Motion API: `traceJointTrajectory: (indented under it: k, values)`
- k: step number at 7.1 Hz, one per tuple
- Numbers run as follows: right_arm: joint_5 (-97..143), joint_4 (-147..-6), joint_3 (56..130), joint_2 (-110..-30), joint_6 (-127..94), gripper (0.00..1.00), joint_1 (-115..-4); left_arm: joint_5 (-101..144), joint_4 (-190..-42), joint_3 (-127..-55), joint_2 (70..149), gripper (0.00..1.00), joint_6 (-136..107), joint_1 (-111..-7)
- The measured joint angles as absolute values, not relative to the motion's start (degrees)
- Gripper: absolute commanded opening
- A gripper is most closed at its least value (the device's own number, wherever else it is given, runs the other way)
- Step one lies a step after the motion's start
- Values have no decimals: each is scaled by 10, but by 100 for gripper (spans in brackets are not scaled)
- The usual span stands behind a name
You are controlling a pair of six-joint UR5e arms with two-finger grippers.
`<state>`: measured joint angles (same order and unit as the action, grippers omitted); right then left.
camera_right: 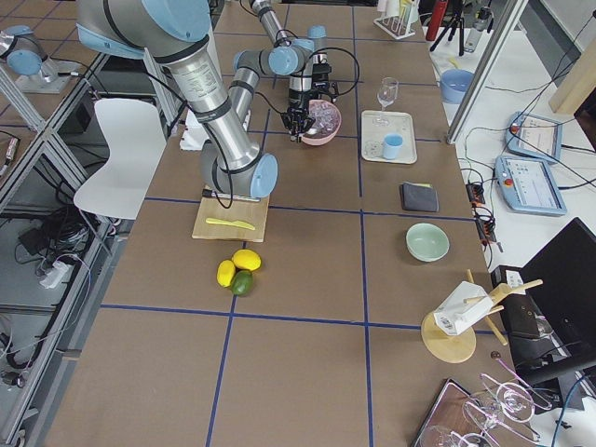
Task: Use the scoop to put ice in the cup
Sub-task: 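Dig the scoop into the ice cubes with the right gripper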
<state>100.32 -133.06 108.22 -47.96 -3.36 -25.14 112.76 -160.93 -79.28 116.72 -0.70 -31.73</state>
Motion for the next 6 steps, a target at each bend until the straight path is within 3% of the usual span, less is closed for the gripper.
traceJointTrajectory:
  k: [6]
  values:
    - [1007, -1235, 1164, -535, -107, 0, -258, 1128, -1609, -793, 1167, 100, -7, -317]
